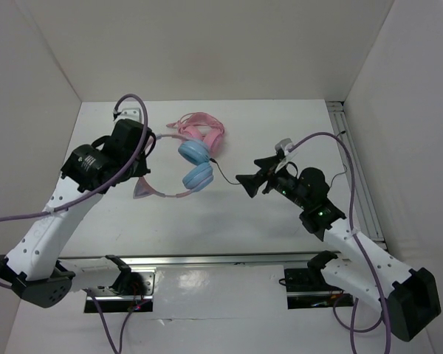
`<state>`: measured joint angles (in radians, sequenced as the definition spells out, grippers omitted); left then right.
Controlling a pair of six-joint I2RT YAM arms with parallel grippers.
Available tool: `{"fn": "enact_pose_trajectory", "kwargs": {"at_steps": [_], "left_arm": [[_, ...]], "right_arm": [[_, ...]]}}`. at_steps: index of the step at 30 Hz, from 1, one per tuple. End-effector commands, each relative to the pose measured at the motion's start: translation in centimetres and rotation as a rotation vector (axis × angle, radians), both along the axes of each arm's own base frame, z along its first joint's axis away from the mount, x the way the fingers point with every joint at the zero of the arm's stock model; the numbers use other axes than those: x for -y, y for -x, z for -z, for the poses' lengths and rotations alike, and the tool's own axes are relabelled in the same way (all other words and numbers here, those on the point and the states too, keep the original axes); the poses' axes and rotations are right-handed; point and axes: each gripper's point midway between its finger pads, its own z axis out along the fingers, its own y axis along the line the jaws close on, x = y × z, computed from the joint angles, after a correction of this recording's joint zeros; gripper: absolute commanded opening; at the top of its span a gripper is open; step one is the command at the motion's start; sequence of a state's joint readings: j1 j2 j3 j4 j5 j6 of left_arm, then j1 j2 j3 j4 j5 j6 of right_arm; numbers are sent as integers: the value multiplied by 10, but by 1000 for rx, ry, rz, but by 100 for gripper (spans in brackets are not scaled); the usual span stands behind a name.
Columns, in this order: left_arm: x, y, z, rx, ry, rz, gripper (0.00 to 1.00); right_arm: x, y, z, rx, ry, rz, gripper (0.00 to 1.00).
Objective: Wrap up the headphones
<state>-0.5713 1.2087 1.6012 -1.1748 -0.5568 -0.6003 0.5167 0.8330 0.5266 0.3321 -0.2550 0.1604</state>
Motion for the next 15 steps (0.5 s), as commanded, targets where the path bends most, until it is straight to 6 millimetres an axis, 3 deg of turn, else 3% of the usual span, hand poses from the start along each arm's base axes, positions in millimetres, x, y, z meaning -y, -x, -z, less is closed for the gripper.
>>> {"fn": "enact_pose_trajectory", "kwargs": {"at_steps": [1, 3, 11, 15], "left_arm": [[-13, 2, -26, 81, 18, -16, 0], [-15, 3, -32, 94, 25, -13, 0], [-28, 0, -38, 100, 6, -42, 0], [-23, -2, -46, 110, 35, -30, 0]], "right_arm": [[-23, 3, -39, 140, -20, -143, 92], [-28, -2, -27, 103, -2, -154, 87], [-54, 20, 0, 79, 77, -401, 77], [-58, 5, 19, 36, 92, -376, 77]]}}
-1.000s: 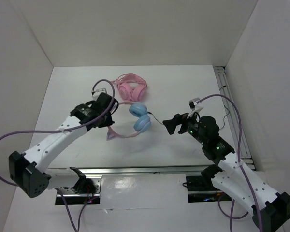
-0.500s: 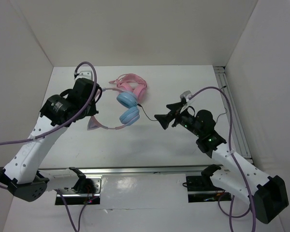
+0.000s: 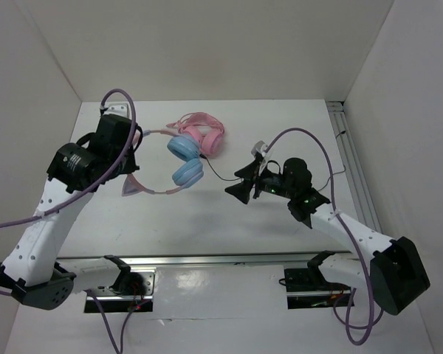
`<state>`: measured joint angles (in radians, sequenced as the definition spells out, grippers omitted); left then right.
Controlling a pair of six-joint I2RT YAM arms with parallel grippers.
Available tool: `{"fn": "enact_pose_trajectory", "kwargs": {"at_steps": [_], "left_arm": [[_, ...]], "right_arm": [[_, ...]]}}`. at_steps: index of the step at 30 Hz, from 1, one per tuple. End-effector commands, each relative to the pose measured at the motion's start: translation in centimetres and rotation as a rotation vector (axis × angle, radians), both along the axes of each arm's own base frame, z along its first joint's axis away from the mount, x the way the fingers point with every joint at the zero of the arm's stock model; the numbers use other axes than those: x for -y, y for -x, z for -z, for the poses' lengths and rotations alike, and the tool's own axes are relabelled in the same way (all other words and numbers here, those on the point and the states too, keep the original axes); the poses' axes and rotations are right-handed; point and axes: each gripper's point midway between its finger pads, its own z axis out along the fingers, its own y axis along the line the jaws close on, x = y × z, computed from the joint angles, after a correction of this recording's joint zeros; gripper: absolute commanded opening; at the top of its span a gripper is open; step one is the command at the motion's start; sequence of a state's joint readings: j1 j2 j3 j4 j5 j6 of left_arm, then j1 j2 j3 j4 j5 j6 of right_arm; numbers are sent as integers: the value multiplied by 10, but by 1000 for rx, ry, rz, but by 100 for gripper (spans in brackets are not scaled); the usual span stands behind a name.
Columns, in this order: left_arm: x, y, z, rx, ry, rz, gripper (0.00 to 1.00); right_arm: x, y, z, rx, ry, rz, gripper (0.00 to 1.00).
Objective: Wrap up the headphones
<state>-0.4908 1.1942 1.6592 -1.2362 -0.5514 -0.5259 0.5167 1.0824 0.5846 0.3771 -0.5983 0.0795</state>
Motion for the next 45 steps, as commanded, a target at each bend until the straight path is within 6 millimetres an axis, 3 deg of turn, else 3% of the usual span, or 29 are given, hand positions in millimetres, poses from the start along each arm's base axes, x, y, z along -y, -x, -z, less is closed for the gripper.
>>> {"fn": "enact_pose_trajectory", "kwargs": {"at_steps": [1, 5, 12, 13, 14, 18, 21, 23, 24, 25, 26, 27, 29, 33, 34, 36, 37, 39, 41, 45], "left_arm": [[7, -8, -34, 118, 92, 10, 0], [6, -10, -42, 141, 111, 1, 0], [0, -9, -49, 152, 129, -15, 0], [0, -9, -49, 152, 129, -15, 0], [-2, -10, -49, 156, 121, -23, 0], [-22, -10, -53, 175, 87, -107, 0], [-37, -15, -47, 196, 58, -196, 0], [-40, -18, -44, 207, 33, -199, 0], [-40, -25, -37, 220, 17, -199, 0], [-28, -27, -32, 210, -3, -142, 0], [-22, -29, -27, 205, -19, -117, 0], [-13, -37, -10, 176, -44, -84, 0], [11, -44, 14, 113, -109, 18, 0], [59, -44, 51, 22, -261, 209, 0], [84, -38, 52, 30, -277, 298, 0], [107, -32, 56, 48, -354, 414, 0], [134, -19, 59, 58, -379, 522, 0], [163, -3, 66, 68, -432, 679, 0], [191, 28, 82, 53, -469, 863, 0], [201, 46, 97, 42, -496, 935, 0]], "right_arm": [[-8, -13, -21, 102, -32, -17, 77], [-7, -29, -11, 115, -25, 37, 72], [-19, -43, 4, 98, -27, 16, 53], [-18, -46, 4, 88, -30, 17, 48], [-19, -47, 8, 78, -24, 17, 31], [-14, -46, 15, 72, -27, 42, 0], [2, -55, 18, 72, -14, 168, 0], [7, -53, 2, 111, -12, 252, 0], [14, -54, 4, 93, 12, 318, 0], [33, -66, 0, 121, 42, 470, 0], [35, -56, -19, 156, 22, 504, 0], [45, -54, -15, 140, 50, 555, 0], [56, -46, -48, 181, 16, 624, 0], [53, -17, -65, 183, 75, 565, 0], [52, -13, -78, 199, 76, 557, 0], [44, 1, -83, 195, 87, 528, 0], [42, 8, -84, 192, 95, 518, 0], [32, 20, -86, 212, 108, 490, 0], [34, 21, -78, 225, 165, 515, 0], [22, 29, -65, 230, 249, 524, 0]]}}
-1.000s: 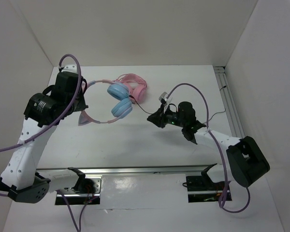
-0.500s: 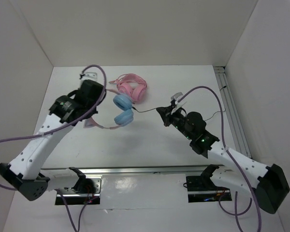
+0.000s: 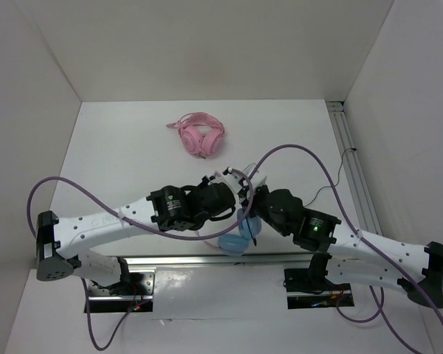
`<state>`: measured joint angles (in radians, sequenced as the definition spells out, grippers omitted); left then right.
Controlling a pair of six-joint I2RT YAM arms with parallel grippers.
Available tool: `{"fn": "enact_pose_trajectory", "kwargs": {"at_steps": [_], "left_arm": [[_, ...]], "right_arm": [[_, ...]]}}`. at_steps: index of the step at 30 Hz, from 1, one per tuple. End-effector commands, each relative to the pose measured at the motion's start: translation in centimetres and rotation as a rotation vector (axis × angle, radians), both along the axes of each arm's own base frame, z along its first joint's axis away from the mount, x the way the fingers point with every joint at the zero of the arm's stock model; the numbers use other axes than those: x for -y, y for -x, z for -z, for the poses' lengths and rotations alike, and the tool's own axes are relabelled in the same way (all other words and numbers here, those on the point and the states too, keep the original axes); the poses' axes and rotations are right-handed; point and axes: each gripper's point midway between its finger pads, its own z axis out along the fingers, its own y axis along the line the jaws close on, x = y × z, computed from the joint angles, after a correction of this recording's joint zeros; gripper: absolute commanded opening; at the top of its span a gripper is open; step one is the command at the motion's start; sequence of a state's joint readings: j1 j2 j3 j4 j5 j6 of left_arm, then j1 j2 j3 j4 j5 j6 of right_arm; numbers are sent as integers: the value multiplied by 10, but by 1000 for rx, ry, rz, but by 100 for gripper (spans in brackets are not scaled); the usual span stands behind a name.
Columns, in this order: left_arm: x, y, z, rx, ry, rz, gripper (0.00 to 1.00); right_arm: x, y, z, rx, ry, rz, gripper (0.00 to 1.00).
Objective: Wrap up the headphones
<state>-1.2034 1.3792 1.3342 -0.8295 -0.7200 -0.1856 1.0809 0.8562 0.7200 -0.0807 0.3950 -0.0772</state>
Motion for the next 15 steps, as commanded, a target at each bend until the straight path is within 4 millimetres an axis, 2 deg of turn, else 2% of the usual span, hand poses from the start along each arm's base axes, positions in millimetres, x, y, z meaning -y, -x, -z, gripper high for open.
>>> {"fn": "enact_pose_trajectory", "kwargs": {"at_steps": [1, 6, 7, 11, 13, 15], "left_arm": [[5, 9, 0, 6, -58, 120, 0], [8, 23, -18, -14, 23, 202, 0], [5, 26, -26, -3, 54, 220, 0], [15, 43, -40, -25, 171, 350, 0], [12, 50, -54, -10, 233, 392, 0], [12, 55, -58, -10, 256, 425, 0]], "right_arm": [[9, -12, -32, 76, -18, 135, 0], [13, -14, -32, 108, -2, 170, 0], [12, -12, -31, 110, -15, 155, 0], [-2, -2, -29, 123, -15, 42, 0], [-11, 6, -27, 121, -17, -43, 3], [-15, 9, -27, 121, -15, -85, 3]]}}
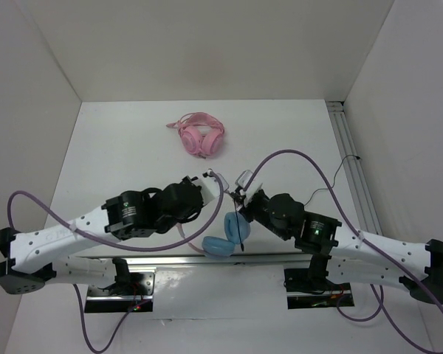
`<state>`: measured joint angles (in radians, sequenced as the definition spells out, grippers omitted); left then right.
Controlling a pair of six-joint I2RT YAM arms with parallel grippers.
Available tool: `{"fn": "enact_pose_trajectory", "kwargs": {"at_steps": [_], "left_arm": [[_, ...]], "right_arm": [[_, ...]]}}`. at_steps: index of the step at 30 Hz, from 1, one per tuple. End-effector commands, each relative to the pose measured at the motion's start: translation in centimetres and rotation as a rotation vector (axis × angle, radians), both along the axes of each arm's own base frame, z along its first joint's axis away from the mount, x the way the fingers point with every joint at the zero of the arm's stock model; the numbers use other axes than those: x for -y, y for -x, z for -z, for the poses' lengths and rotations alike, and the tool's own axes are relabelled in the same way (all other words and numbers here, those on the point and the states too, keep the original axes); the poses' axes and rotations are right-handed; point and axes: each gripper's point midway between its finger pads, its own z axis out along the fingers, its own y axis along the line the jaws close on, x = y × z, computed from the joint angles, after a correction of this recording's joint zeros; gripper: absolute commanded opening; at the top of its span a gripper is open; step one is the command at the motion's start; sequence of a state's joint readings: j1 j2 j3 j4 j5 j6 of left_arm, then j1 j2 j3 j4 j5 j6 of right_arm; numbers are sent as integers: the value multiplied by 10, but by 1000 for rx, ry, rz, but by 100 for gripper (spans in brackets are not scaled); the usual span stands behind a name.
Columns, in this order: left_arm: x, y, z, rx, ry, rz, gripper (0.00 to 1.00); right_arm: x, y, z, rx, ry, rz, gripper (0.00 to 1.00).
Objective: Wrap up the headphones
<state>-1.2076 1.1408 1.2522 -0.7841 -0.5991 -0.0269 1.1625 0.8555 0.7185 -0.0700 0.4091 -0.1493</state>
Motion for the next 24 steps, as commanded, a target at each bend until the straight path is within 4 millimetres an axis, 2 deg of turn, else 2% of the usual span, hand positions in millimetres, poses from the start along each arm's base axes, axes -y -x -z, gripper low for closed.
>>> {"fn": "enact_pose_trajectory", "kwargs": {"at_steps": [1, 4, 6, 7, 8, 10, 12, 13, 14, 17, 19, 20, 22, 24], "left_arm": [[31, 35, -25, -40, 149, 263, 0], [28, 40, -17, -74, 108, 276, 0], [26, 44, -12, -96, 94, 292, 0], [29, 45, -9, -107, 87, 300, 0], [29, 45, -9, -107, 87, 300, 0], [33, 48, -5, -125, 82, 315, 0], [35, 47, -1, -132, 69, 314, 0], [32, 46, 0, -131, 59, 307, 0], [33, 44, 3, -129, 45, 297, 0], [35, 43, 8, -138, 27, 295, 0], [35, 43, 8, -138, 27, 295, 0], [34, 41, 8, -131, 24, 286, 0], [34, 43, 5, -131, 37, 294, 0], [35, 44, 5, -137, 40, 302, 0]], "right_arm": [[-7, -2, -29, 69, -84, -49, 3], [0, -6, -35, 84, -94, -35, 3], [9, -14, -47, 113, -133, 37, 0], [19, -20, -50, 126, -149, 97, 0], [37, -28, -53, 136, -176, 209, 0], [47, -34, -58, 154, -216, 275, 0], [65, -38, -60, 168, -243, 365, 0], [71, -39, -70, 176, -297, 395, 0], [78, -40, -62, 176, -296, 430, 0], [93, -40, -65, 195, -348, 489, 0], [89, -39, -59, 192, -304, 460, 0], [75, -35, -61, 191, -295, 377, 0], [56, -32, -49, 170, -231, 287, 0], [38, -28, -48, 160, -190, 201, 0]]}}
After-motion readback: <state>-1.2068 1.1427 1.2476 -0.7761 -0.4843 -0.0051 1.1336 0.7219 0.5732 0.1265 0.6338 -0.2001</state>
